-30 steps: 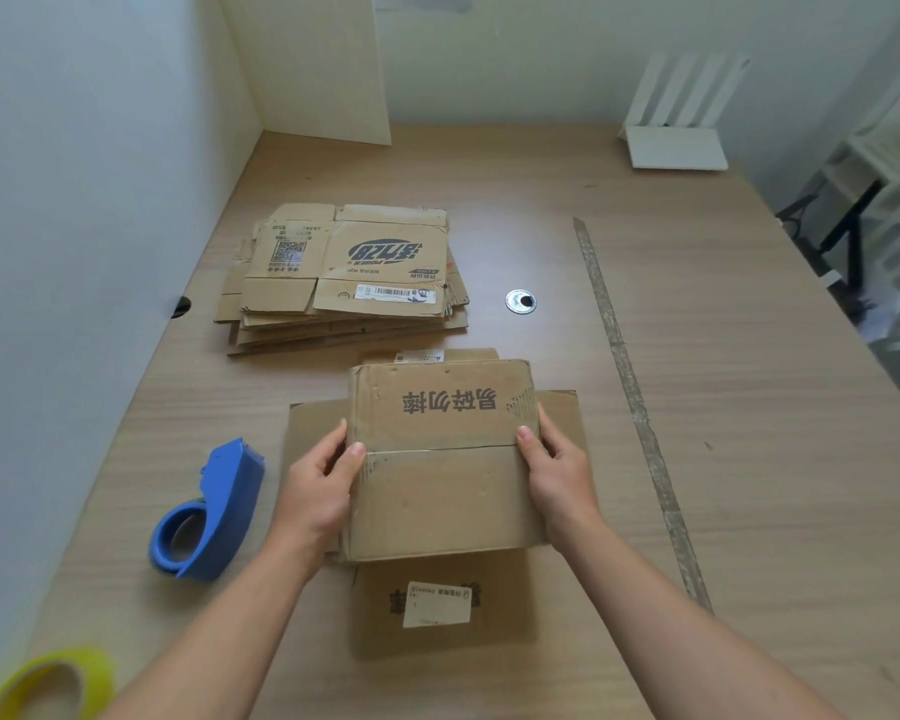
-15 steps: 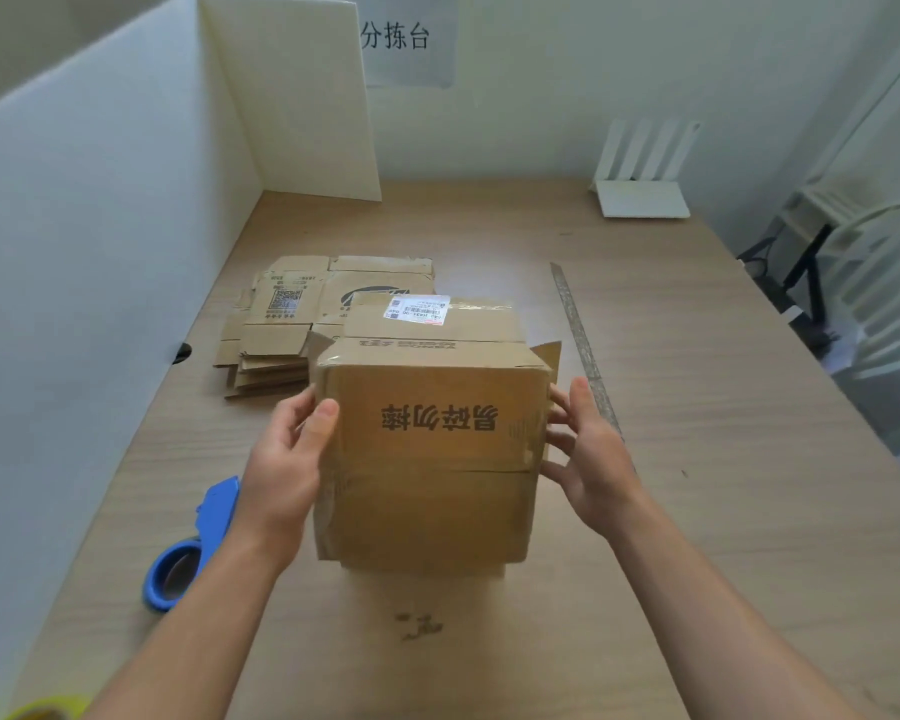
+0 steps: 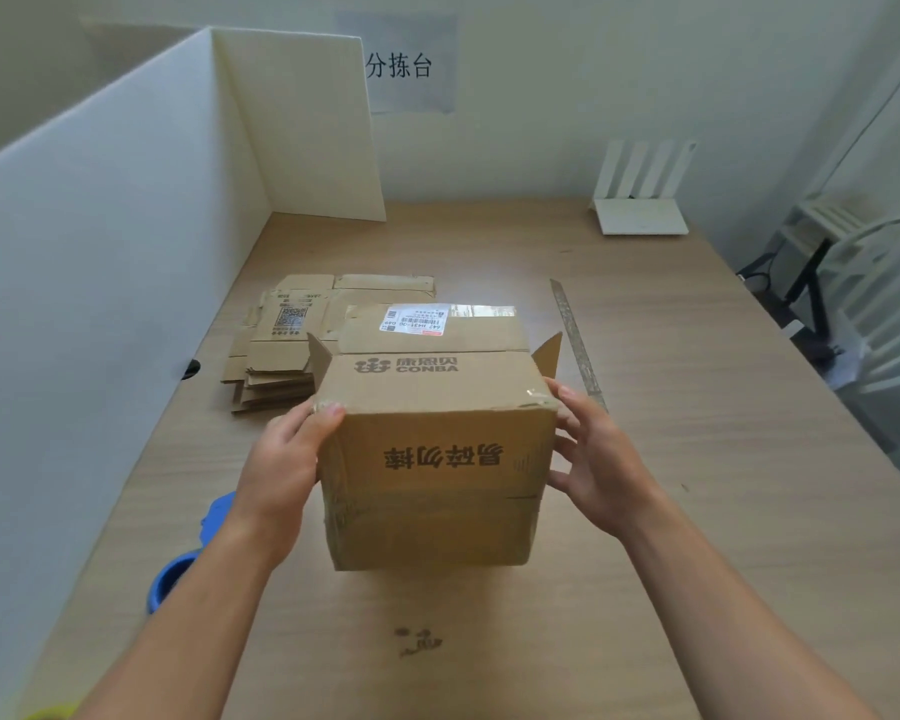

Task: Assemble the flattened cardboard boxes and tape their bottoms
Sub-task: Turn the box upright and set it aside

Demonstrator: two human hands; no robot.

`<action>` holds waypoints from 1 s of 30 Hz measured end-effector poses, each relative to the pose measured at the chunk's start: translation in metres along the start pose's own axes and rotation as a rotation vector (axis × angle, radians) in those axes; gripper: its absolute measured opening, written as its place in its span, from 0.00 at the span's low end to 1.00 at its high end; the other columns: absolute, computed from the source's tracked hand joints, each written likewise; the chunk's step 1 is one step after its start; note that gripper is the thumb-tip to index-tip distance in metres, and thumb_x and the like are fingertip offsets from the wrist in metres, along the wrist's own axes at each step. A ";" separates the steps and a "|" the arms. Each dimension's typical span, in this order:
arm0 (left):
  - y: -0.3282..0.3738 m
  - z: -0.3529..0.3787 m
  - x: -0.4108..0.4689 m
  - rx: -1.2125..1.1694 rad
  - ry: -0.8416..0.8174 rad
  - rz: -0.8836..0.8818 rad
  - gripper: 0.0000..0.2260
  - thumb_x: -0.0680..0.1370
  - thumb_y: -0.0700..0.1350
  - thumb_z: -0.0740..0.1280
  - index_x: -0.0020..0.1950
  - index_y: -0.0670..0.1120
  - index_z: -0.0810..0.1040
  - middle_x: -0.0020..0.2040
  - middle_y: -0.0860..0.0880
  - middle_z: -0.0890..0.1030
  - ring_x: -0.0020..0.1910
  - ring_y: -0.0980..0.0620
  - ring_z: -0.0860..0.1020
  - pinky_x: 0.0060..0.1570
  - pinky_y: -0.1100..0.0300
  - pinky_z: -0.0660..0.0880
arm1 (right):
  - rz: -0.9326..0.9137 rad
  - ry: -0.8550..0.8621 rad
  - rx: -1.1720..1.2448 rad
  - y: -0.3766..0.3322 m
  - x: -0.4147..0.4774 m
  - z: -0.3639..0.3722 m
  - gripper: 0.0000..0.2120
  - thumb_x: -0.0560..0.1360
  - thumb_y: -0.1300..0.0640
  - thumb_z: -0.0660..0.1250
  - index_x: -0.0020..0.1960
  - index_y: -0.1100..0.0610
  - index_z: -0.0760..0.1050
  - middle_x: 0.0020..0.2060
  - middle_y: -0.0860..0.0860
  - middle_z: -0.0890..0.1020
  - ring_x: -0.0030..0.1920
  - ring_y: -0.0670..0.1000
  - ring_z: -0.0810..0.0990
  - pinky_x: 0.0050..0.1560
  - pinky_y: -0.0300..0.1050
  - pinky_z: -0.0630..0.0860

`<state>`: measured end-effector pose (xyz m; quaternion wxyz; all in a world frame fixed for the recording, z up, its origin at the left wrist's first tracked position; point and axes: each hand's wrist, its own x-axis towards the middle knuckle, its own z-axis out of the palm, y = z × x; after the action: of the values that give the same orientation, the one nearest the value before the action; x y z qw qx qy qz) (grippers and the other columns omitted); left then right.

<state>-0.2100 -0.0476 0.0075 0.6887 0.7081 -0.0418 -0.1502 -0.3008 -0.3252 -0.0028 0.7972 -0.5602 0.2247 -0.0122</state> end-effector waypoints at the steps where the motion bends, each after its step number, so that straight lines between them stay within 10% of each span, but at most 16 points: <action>1: 0.000 -0.002 -0.001 -0.005 -0.014 0.005 0.14 0.74 0.58 0.66 0.58 0.59 0.83 0.59 0.53 0.83 0.55 0.58 0.81 0.52 0.53 0.75 | -0.002 -0.013 -0.007 -0.001 -0.001 -0.001 0.15 0.77 0.39 0.64 0.60 0.42 0.81 0.53 0.48 0.84 0.61 0.52 0.78 0.61 0.60 0.77; 9: -0.005 -0.003 0.002 -0.109 -0.008 0.018 0.21 0.72 0.52 0.66 0.64 0.50 0.74 0.50 0.55 0.84 0.48 0.59 0.82 0.50 0.53 0.73 | -0.139 -0.161 -0.177 -0.002 -0.011 0.005 0.23 0.80 0.35 0.55 0.74 0.37 0.66 0.69 0.36 0.74 0.69 0.37 0.71 0.66 0.50 0.69; 22: -0.006 -0.006 0.004 -0.164 0.059 0.053 0.14 0.81 0.53 0.58 0.60 0.51 0.78 0.52 0.54 0.84 0.49 0.61 0.81 0.51 0.56 0.71 | -0.276 -0.163 -0.224 0.025 -0.022 0.012 0.42 0.71 0.26 0.63 0.79 0.40 0.55 0.77 0.37 0.61 0.78 0.42 0.58 0.78 0.57 0.56; 30: -0.010 -0.005 -0.001 -0.164 0.037 0.060 0.19 0.77 0.54 0.61 0.65 0.47 0.75 0.55 0.52 0.82 0.52 0.57 0.80 0.53 0.51 0.72 | -0.234 -0.151 -0.048 0.019 -0.019 0.008 0.25 0.78 0.42 0.61 0.75 0.41 0.64 0.69 0.37 0.74 0.72 0.41 0.70 0.77 0.54 0.60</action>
<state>-0.2109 -0.0417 -0.0021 0.7494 0.6502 -0.0377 -0.1191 -0.3191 -0.3054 -0.0115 0.7913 -0.6009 0.0972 -0.0575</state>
